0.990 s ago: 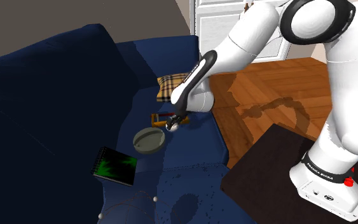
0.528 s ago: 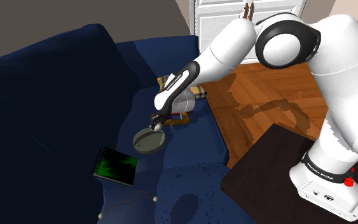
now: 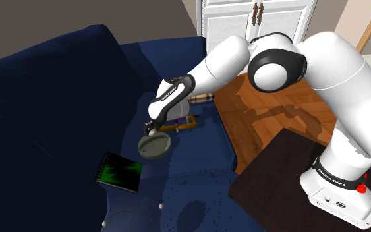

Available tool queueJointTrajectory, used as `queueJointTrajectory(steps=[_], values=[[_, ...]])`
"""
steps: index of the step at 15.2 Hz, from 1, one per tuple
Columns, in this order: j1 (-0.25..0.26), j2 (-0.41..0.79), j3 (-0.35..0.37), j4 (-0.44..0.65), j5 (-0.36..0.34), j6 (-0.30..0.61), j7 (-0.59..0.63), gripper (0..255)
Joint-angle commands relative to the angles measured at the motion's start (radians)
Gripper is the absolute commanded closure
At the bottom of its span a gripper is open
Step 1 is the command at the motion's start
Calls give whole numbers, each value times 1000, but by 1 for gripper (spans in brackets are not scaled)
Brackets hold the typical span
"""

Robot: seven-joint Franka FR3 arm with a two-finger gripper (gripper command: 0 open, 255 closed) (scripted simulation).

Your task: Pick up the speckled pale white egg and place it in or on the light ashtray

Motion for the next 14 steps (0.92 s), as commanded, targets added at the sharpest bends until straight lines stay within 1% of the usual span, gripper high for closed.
queueJointTrajectory(steps=[1,9,14], values=[[-6,24,8,13,5,11,-8,255],[-30,121,44,65,21,62,-39,255],[-30,121,44,65,21,62,-39,255]])
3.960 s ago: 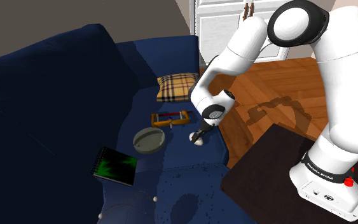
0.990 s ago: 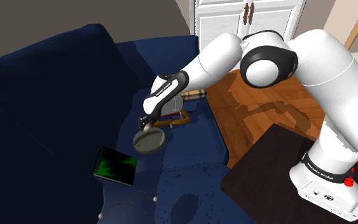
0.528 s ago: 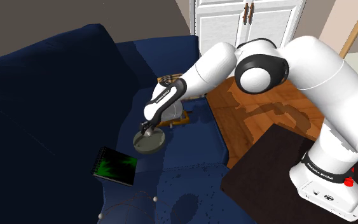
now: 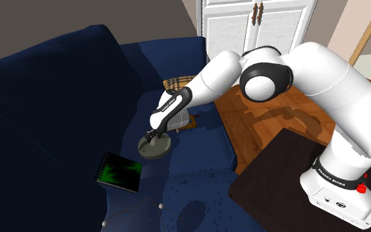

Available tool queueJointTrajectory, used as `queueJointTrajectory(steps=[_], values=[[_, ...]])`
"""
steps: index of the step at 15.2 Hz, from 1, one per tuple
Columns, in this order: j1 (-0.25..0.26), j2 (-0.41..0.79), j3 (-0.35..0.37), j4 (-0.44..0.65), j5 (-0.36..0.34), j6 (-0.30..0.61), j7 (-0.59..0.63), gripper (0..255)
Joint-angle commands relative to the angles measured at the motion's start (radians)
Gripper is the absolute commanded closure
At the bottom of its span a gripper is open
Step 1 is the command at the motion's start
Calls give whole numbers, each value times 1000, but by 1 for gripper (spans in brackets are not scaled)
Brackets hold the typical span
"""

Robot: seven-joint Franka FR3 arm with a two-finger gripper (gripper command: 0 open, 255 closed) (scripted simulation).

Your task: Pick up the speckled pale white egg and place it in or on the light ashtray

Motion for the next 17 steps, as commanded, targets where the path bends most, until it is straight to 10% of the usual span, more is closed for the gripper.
queueJointTrajectory(steps=[1,3,4,17], values=[[0,0,0,0,0,1,0,255],[0,0,0,0,0,1,0,255],[0,0,0,0,0,1,0,0],[-2,-151,-5,-150,8,-4,-17,0]])
